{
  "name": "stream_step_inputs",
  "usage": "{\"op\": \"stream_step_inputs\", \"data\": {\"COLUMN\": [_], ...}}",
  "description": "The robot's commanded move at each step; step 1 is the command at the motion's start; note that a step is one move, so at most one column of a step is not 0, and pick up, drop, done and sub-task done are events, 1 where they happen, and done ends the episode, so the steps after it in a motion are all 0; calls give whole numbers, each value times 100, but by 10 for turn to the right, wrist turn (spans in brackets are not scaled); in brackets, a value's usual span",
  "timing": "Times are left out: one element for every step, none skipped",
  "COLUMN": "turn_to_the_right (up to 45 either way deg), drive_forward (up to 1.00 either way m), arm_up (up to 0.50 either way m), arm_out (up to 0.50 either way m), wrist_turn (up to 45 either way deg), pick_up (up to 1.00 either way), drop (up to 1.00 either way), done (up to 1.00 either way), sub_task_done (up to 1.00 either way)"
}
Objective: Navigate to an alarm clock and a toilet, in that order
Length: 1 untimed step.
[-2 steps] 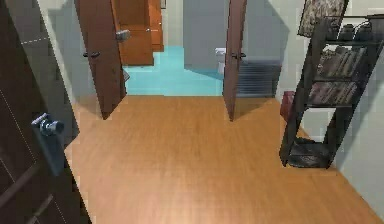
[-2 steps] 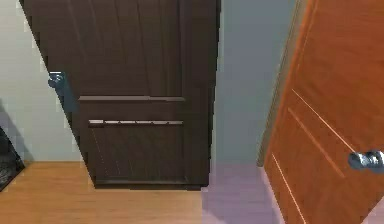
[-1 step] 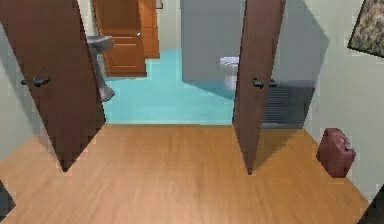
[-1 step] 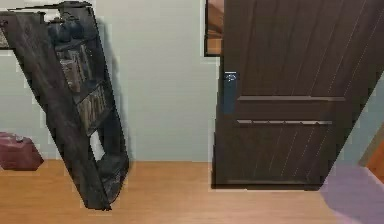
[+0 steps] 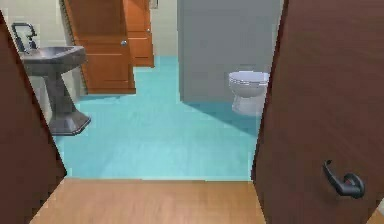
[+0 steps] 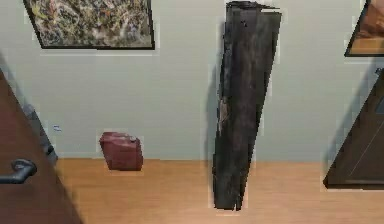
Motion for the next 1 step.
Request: {"op": "stream_step_inputs", "data": {"turn_to_the_right": [0], "drive_forward": [100], "arm_up": [0], "arm_out": [0], "wrist_turn": [0], "pick_up": [0], "drop": [0], "done": [0], "sub_task_done": [0]}}
